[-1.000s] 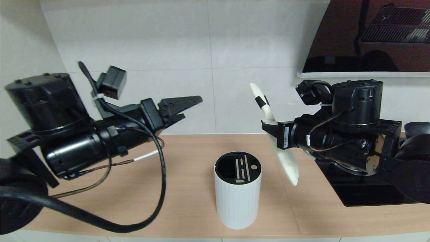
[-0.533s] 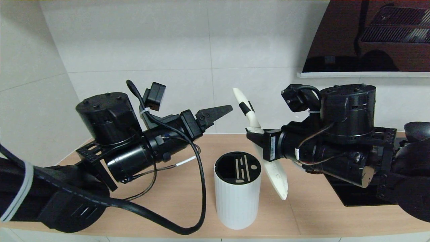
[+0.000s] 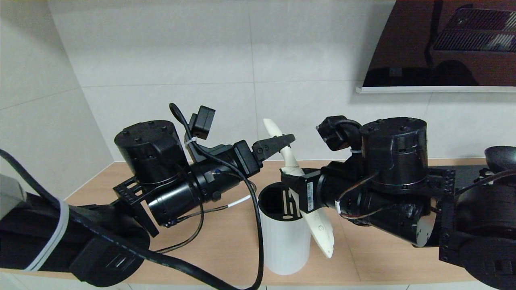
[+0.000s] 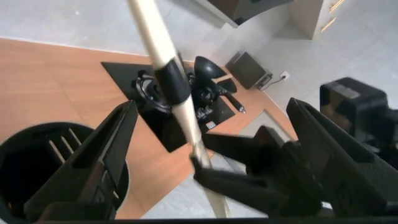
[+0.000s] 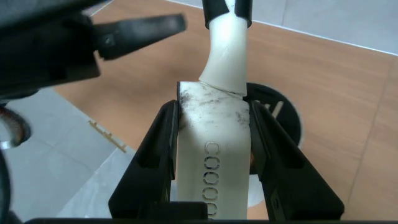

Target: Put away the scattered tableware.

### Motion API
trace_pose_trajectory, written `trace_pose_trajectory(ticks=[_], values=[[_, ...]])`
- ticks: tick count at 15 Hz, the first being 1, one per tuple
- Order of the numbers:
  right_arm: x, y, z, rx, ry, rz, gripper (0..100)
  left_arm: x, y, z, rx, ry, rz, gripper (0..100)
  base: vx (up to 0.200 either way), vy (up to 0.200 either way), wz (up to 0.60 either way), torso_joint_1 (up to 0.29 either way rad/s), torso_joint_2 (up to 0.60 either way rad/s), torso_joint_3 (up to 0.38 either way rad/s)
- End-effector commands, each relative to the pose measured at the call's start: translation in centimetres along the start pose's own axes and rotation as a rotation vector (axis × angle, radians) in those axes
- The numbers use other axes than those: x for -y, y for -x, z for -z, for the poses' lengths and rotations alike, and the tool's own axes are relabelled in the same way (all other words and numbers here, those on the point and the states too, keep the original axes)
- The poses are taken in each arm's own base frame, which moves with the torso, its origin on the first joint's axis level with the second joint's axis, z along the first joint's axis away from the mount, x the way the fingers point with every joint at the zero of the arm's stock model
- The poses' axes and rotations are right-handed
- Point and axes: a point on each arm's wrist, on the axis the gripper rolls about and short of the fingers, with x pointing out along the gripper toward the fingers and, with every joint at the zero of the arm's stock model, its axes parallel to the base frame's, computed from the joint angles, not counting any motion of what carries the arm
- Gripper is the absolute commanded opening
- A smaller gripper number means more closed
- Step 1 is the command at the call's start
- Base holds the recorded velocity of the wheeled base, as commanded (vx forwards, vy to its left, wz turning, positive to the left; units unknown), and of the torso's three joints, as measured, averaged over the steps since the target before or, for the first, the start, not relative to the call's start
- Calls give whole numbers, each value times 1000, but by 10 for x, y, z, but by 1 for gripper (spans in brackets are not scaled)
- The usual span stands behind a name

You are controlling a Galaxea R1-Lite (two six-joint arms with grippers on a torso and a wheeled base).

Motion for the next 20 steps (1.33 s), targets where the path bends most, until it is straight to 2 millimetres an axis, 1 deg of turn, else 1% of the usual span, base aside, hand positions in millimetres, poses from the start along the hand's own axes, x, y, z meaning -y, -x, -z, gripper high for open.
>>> trace_pose_trajectory(ticks=[1,3,6,11,12,20], values=[[-5,1,3,-7,2,-15,0,-4,-2,3,-8,4,-10,100,0,0,0,0,0,0],[-10,3,4,-11,3,-31,0,-7,-5,5,-7,7,-22,100,0,0,0,0,0,0],[-13,4,7,-17,5,-40,0,-5,-3,3,0,3,-14,100,0,0,0,0,0,0],[-14,5,7,-16,4,-43,0,-5,-3,3,-3,5,-18,100,0,0,0,0,0,0],[-14,5,7,-18,4,-43,0,-5,-3,3,-3,5,-18,0,0,0,0,0,0,0],[-15,8,5,-10,3,-49,0,-8,-4,5,-12,7,-20,0,0,0,0,0,0,0]])
